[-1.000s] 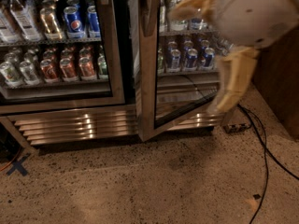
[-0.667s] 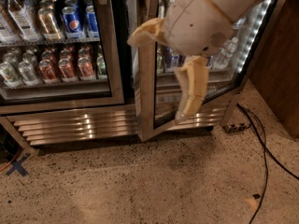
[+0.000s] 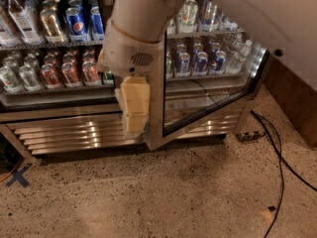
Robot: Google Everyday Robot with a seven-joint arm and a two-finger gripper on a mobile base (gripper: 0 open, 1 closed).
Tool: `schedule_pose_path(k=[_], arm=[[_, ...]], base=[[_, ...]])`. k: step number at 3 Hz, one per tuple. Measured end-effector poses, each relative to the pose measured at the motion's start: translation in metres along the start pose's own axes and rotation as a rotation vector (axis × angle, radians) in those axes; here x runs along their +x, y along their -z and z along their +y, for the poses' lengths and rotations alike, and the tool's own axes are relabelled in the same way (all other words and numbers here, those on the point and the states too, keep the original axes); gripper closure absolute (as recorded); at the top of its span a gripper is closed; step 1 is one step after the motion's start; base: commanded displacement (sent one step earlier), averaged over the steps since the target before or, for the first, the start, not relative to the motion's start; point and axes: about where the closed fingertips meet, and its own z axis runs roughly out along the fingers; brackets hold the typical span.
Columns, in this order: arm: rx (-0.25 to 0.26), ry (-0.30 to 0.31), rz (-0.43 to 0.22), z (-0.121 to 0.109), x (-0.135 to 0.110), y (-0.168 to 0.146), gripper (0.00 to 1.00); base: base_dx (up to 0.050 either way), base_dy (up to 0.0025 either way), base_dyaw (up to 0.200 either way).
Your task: Open right fridge door
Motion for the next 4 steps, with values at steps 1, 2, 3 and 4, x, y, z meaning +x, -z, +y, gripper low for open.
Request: schedule_pose_path(k=[1, 2, 3, 4], arm=[[0.067, -0.052, 0.191, -0.021, -0.006, -0.041, 0.00], [0.094, -0.059, 0.261, -0.034, -0.014, -0.054, 0.00], [0.098, -0.062, 0.269, -0.033, -0.014, -0.054, 0.00], [0.142, -0.121, 0.351, -0.042, 0.008, -0.048, 0.00]], base=[[0.000, 0.00000, 0.000], [0.000, 0.00000, 0.000], [0.000, 0.00000, 0.000], [0.000, 0.00000, 0.000]])
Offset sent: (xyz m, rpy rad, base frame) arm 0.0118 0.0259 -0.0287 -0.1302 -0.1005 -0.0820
